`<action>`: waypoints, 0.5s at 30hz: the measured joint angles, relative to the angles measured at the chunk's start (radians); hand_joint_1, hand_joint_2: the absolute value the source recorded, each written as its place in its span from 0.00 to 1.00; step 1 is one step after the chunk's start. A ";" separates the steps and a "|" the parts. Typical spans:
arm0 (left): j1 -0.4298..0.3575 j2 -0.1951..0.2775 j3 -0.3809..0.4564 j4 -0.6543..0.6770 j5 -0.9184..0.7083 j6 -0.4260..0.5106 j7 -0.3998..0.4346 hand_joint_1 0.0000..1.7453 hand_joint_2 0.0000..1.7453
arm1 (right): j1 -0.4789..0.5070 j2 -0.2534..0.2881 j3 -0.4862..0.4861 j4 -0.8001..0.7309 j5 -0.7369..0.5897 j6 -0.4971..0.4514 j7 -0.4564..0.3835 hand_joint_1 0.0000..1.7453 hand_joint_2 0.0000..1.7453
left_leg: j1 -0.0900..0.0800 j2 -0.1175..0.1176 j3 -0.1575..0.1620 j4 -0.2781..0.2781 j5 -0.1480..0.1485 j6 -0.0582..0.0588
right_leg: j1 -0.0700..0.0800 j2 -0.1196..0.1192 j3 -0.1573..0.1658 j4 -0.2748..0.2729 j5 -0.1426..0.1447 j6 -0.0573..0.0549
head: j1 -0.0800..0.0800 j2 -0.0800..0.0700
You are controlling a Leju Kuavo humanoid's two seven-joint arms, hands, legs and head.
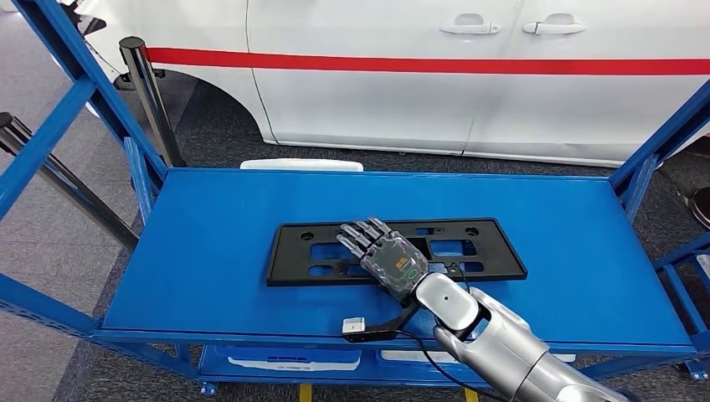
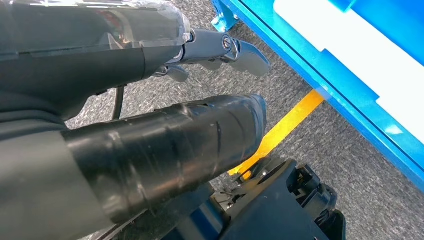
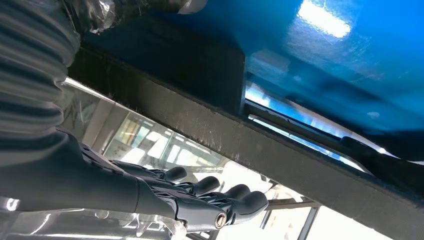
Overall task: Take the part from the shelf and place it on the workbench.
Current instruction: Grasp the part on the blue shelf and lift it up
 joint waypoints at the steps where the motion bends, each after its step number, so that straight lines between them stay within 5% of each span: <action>1: 0.000 0.000 0.000 0.000 0.000 0.000 0.001 0.00 0.00 | 0.000 0.001 0.000 0.002 0.002 0.000 0.001 0.00 1.00 | 0.000 0.000 0.000 0.000 0.000 0.000 | 0.000 0.000 0.000 0.000 0.000 0.000 | 0.000 0.000; 5: 0.000 0.000 0.000 0.000 -0.001 0.000 0.003 0.00 0.00 | 0.001 0.004 -0.002 0.008 0.004 0.000 0.001 0.00 1.00 | 0.000 0.000 0.001 0.000 0.000 0.000 | 0.000 0.000 0.001 0.000 0.000 0.000 | 0.000 0.000; 7: 0.000 0.000 0.000 0.000 -0.001 0.000 0.003 0.00 0.00 | 0.001 0.006 -0.002 0.011 0.007 0.001 0.001 0.08 1.00 | 0.000 0.000 0.001 0.000 0.000 0.000 | 0.000 0.000 0.001 0.000 0.000 0.000 | 0.000 0.000; 11: 0.000 0.000 0.000 0.000 -0.002 0.000 0.004 0.00 0.00 | 0.003 0.008 -0.005 0.022 0.017 0.000 0.010 0.86 1.00 | 0.000 0.000 0.001 0.000 0.000 0.000 | 0.000 0.000 0.001 0.000 0.000 0.000 | 0.000 0.000; 15: 0.001 0.000 0.000 0.000 -0.006 0.000 0.004 0.00 0.00 | 0.018 0.012 -0.019 0.037 0.036 -0.023 0.031 0.94 1.00 | 0.000 0.000 0.001 0.000 0.000 0.000 | 0.000 0.000 0.001 0.000 0.000 0.000 | 0.000 0.000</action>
